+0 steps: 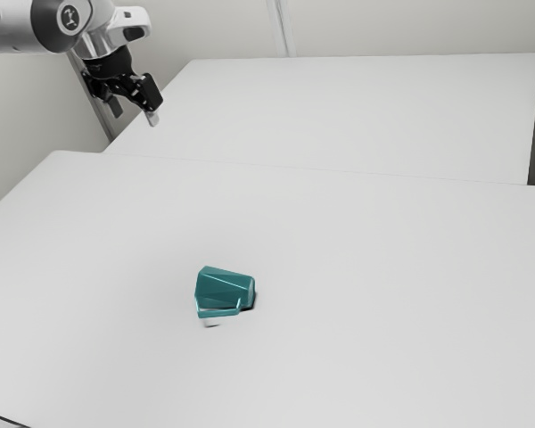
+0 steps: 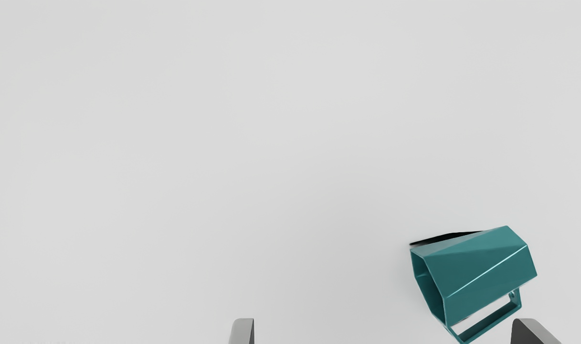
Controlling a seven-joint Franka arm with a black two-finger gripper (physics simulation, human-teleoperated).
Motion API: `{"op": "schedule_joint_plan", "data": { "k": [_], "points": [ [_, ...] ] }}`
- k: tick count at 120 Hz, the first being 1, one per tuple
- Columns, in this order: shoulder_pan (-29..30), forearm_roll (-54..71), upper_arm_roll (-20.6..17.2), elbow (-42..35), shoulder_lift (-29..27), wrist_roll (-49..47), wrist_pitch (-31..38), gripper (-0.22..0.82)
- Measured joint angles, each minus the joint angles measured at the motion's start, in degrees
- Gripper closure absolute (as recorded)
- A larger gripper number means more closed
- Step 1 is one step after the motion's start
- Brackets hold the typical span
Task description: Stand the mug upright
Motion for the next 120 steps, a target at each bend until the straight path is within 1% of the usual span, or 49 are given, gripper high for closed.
{"op": "schedule_joint_plan", "data": {
  "k": [36,56,71,84,120],
  "points": [
    [-0.3,-0.4,0.0,-1.0,-0.3,-0.1,0.1,0.02],
    [-0.7,-2.2,0.8,-6.0,-2.5,-0.2,2.3,0.02],
    [-1.2,-5.1,1.9,-12.4,-5.2,-0.7,4.9,0.02],
    [0.2,-8.6,2.1,-17.2,-7.6,-1.8,6.7,0.02],
    [1.7,-19.8,2.1,-34.6,-17.2,-4.4,13.1,0.02]
  ]
}}
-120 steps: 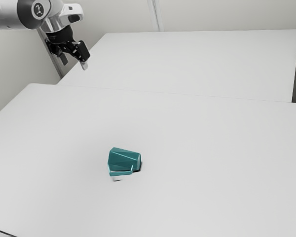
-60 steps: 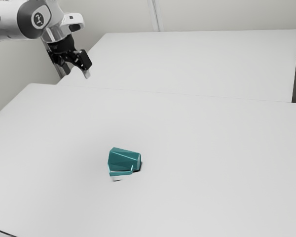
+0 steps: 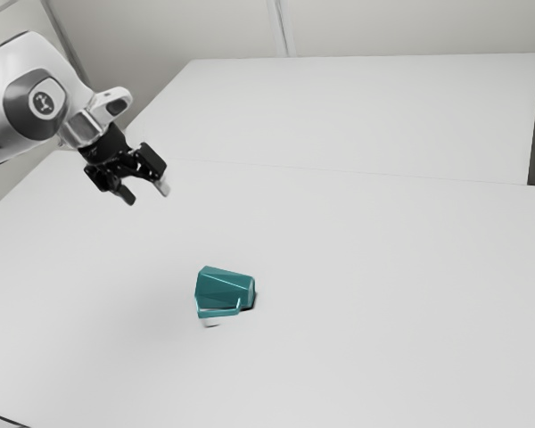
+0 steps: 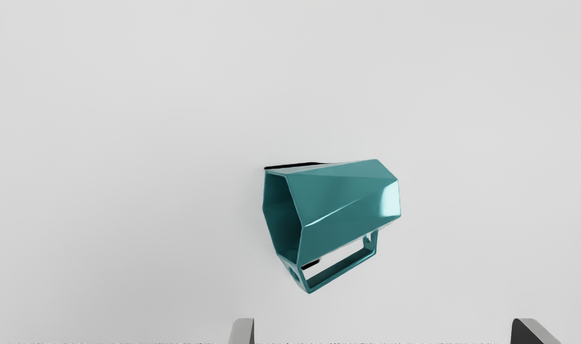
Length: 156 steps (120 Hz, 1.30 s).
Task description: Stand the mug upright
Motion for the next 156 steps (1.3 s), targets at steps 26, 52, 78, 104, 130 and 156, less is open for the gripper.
{"op": "schedule_joint_plan", "data": {
  "k": [26,52,78,104,130,156],
  "points": [
    [0.8,-9.4,1.1,-9.6,-2.7,0.3,5.7,0.03],
    [0.9,-18.8,3.3,-15.0,-2.5,4.1,9.2,0.06],
    [0.9,-25.9,5.4,-19.2,-1.1,9.7,10.5,0.08],
    [0.8,-31.5,6.5,-23.4,-0.6,16.0,10.8,0.10],
    [0.2,-35.1,7.5,-23.8,4.2,22.5,12.0,0.11],
    [-0.3,-37.4,7.6,-22.5,7.3,28.3,13.4,0.11]
  ]
}}
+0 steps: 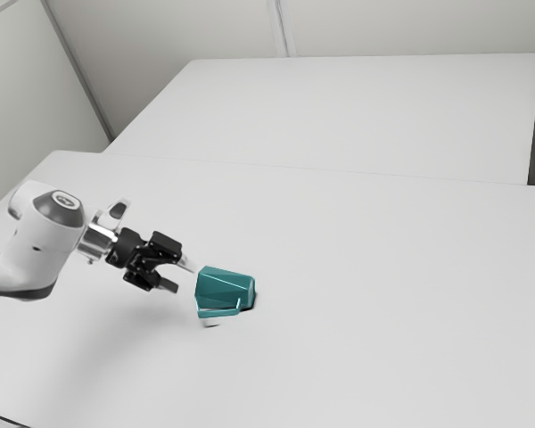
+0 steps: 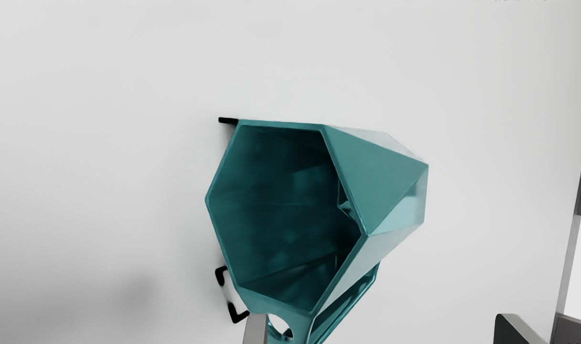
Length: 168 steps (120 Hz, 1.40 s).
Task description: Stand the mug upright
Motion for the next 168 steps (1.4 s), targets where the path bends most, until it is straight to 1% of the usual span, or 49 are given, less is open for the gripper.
{"op": "schedule_joint_plan", "data": {
  "k": [47,93,116,124,128,150,159,168],
  "points": [
    [-0.7,-5.4,-0.2,1.8,4.4,9.2,1.5,0.12],
    [-1.1,-10.3,-2.1,4.5,9.1,15.4,2.2,0.13],
    [-1.8,-12.9,-2.9,4.9,10.1,18.2,2.3,0.15],
    [-1.9,-13.4,-3.0,4.9,10.2,18.9,2.3,0.19],
    [-1.9,-13.6,-3.0,4.9,10.4,19.3,2.3,0.22],
    [-1.4,-14.1,-3.1,4.9,10.7,21.0,2.3,0.50],
    [-1.4,-14.1,-3.1,4.9,10.6,21.6,2.4,0.57],
    [-1.6,-13.9,-3.1,5.3,10.6,22.1,2.6,0.60]
  ]
}}
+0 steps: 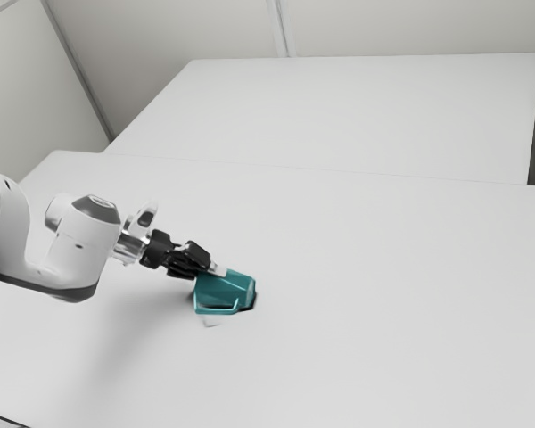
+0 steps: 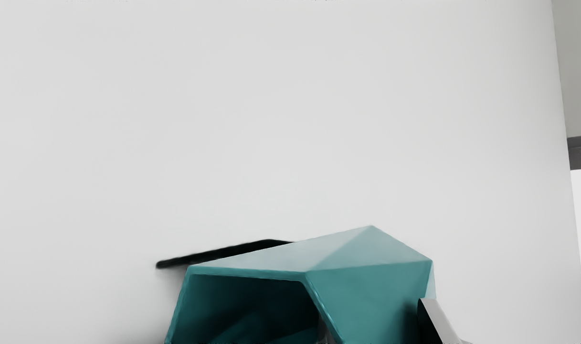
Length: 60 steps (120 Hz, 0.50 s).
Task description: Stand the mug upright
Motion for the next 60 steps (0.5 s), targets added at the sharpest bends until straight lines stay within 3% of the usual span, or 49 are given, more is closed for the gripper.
{"op": "schedule_joint_plan", "data": {
  "k": [24,60],
  "points": [
    [-0.9,0.3,-0.5,1.4,-0.6,1.2,0.5,0.72],
    [-2.3,1.9,-2.1,5.9,-1.6,2.2,1.7,0.77]
  ]
}}
